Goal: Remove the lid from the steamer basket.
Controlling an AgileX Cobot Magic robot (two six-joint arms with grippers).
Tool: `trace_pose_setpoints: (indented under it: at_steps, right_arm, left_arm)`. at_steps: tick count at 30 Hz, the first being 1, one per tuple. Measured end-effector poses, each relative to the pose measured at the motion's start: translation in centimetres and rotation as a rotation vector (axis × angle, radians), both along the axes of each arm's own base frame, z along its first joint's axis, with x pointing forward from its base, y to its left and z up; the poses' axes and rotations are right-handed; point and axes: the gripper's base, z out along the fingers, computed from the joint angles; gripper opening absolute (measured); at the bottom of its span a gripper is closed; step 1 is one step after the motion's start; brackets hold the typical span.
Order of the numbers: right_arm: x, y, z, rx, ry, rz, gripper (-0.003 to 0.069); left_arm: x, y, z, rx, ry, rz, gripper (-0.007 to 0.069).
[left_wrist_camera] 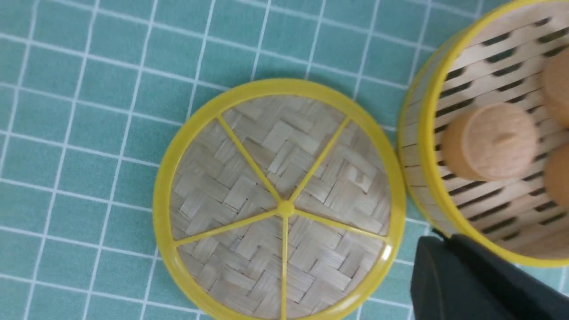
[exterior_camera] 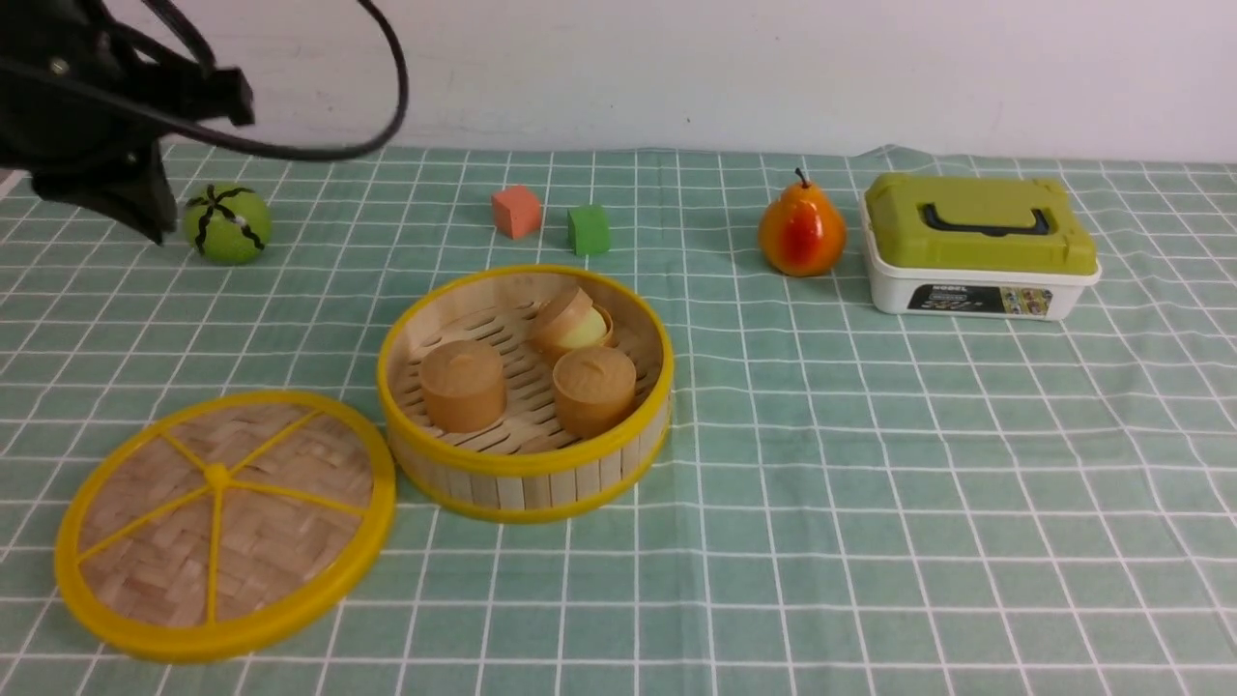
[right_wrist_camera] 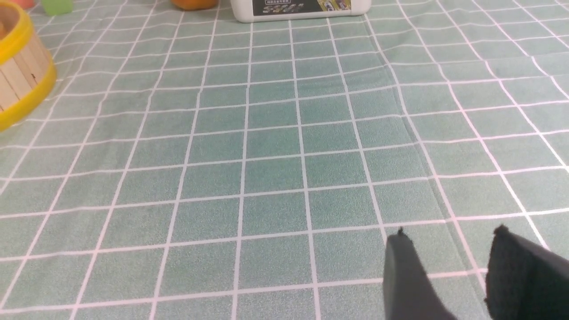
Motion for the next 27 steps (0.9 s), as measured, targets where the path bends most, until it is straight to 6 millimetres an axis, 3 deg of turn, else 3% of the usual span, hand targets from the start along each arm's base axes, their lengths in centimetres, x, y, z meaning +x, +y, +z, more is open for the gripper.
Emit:
trace_pose_setpoints:
  at_steps: [1, 2, 3, 4, 5, 6, 8, 13, 14, 15, 19, 27]
  right_arm:
    - [0.0, 0.0, 0.0, 0.000, 0.000, 0.000, 0.0241]
    - [0.0, 0.0, 0.0, 0.000, 0.000, 0.000, 0.0241]
    - [0.0, 0.0, 0.0, 0.000, 0.000, 0.000, 0.0241]
    - [0.0, 0.0, 0.0, 0.000, 0.000, 0.000, 0.0241]
    - [0.0, 0.0, 0.0, 0.000, 0.000, 0.000, 0.0241]
    - [0.0, 0.0, 0.0, 0.000, 0.000, 0.000, 0.0241]
    - [0.0, 0.0, 0.0, 0.000, 0.000, 0.000, 0.0241]
    - [0.0, 0.0, 0.0, 0.000, 0.000, 0.000, 0.0241]
    - [0.0, 0.0, 0.0, 0.000, 0.000, 0.000, 0.0241]
    - [0.0, 0.0, 0.0, 0.000, 0.000, 0.000, 0.0241]
    - [0.0, 0.0, 0.0, 0.000, 0.000, 0.000, 0.0241]
    - [0.0, 0.0, 0.0, 0.000, 0.000, 0.000, 0.0243]
  left_arm:
    - [-3.4, 0.3, 2.1, -0.012, -0.061, -0.009, -0.0013]
    - [-4.5, 0.3, 2.2, -0.017, -0.065, -0.017, -0.0013]
    - [-6.9, 0.4, 2.5, -0.024, -0.080, -0.037, -0.0013]
    - [-7.3, 0.5, 2.9, -0.026, -0.096, -0.044, -0.0013]
    - [-10.1, 0.4, 2.4, -0.046, -0.131, -0.091, -0.0013]
    - [-11.4, 0.4, 2.7, -0.054, -0.166, -0.104, -0.0013]
    - [-15.8, 0.2, 0.7, -0.112, -0.275, -0.164, -0.0013]
    - [-22.1, 0.3, -4.3, -0.203, -0.584, -0.197, -0.0013]
    - [-22.5, 0.3, -4.7, -0.210, -0.620, -0.195, -0.0013]
    - [-24.1, 0.5, -6.5, -0.240, -0.694, -0.180, -0.0013]
    - [-26.6, 0.9, -8.9, -0.274, -0.830, -0.162, -0.0013]
    - [-29.2, 1.3, -10.0, -0.279, -0.982, -0.160, -0.0013]
